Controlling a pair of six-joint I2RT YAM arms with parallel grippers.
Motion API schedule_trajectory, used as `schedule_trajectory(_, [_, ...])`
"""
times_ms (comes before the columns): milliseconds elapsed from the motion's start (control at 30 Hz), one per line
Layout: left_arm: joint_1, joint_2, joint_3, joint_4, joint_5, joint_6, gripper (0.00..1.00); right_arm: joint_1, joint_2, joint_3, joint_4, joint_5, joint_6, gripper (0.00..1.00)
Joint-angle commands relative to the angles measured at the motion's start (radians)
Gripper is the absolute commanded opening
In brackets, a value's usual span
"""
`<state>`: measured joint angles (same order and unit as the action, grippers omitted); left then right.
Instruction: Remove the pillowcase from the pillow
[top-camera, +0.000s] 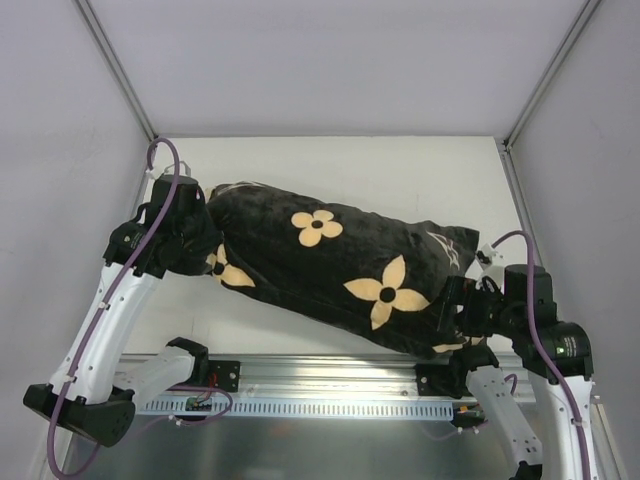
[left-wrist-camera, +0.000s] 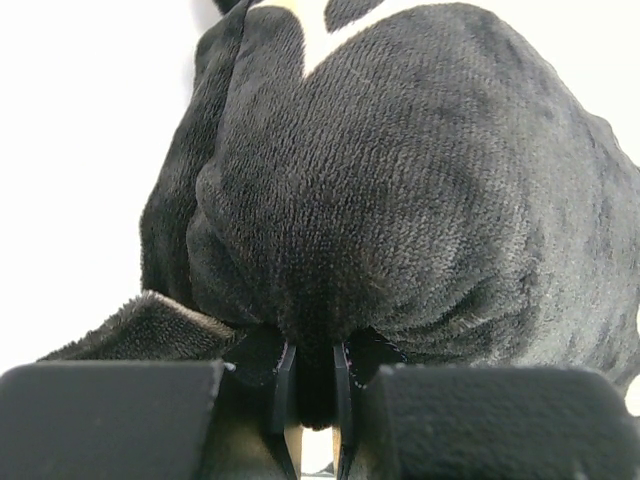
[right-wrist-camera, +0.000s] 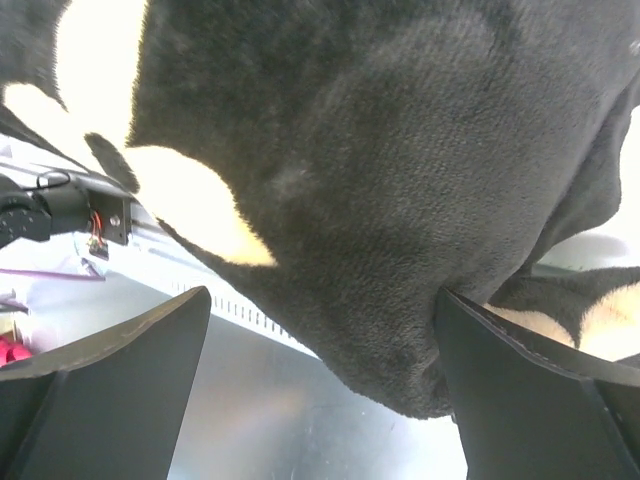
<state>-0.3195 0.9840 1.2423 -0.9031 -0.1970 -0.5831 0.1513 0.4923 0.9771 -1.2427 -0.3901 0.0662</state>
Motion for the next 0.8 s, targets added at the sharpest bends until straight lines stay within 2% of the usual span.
schedule_trajectory(0, [0.017, 0.011, 0.058, 0.058, 0.025, 0.020, 0.00, 0.004, -0.024, -0.054, -0.066, -0.053, -0.013, 0.98])
schedule_trajectory(33, [0.019, 0.015, 0.060, 0.058, 0.027, 0.020, 0.00, 0.004, -0.034, -0.070, -0.052, -0.049, -0.006, 1.00])
schedule_trajectory(67, [0.023, 0.018, 0.062, 0.058, 0.033, 0.020, 0.00, 0.005, -0.050, -0.086, -0.038, -0.043, 0.001, 0.94])
schedule_trajectory(167, [0.030, 0.027, 0.075, 0.058, 0.047, 0.022, 0.00, 0.005, -0.049, -0.109, 0.018, -0.007, 0.035, 0.51])
schedule_trajectory(200, [0.030, 0.030, 0.085, 0.058, 0.048, 0.022, 0.00, 0.004, -0.043, -0.089, 0.032, 0.002, 0.046, 0.23])
schedule_trajectory(233, [0.031, 0.030, 0.089, 0.056, 0.053, 0.023, 0.00, 0.005, -0.032, -0.071, 0.051, 0.013, 0.047, 0.11])
schedule_trajectory(267, [0.033, 0.028, 0.095, 0.056, 0.059, 0.025, 0.00, 0.004, -0.017, -0.045, 0.058, 0.039, 0.044, 0.04])
schedule_trajectory(300, [0.034, 0.024, 0.109, 0.055, 0.062, 0.032, 0.00, 0.004, 0.018, 0.028, 0.066, 0.054, 0.028, 0.01])
schedule_trajectory(367, [0.039, 0.018, 0.147, 0.052, 0.064, 0.043, 0.00, 0.005, 0.057, 0.116, 0.074, 0.092, 0.003, 0.01])
schedule_trajectory(433, [0.048, 0.015, 0.187, 0.026, 0.061, 0.060, 0.00, 0.002, 0.123, 0.272, 0.081, 0.128, -0.035, 0.01])
schedule_trajectory(500, [0.054, 0.012, 0.273, -0.005, 0.031, 0.075, 0.00, 0.004, 0.187, 0.378, 0.074, 0.137, -0.057, 0.01])
schedule_trajectory(533, [0.054, 0.007, 0.301, -0.020, 0.019, 0.080, 0.00, 0.004, 0.201, 0.475, 0.068, 0.125, -0.093, 0.01])
schedule_trajectory(633, [0.054, -0.034, 0.407, -0.078, -0.053, 0.095, 0.00, 0.004, 0.242, 0.622, 0.016, 0.093, -0.155, 0.01])
schedule_trajectory(767, [0.054, -0.143, 0.514, -0.152, -0.137, 0.100, 0.00, 0.011, 0.241, 0.713, -0.054, 0.013, -0.177, 0.01])
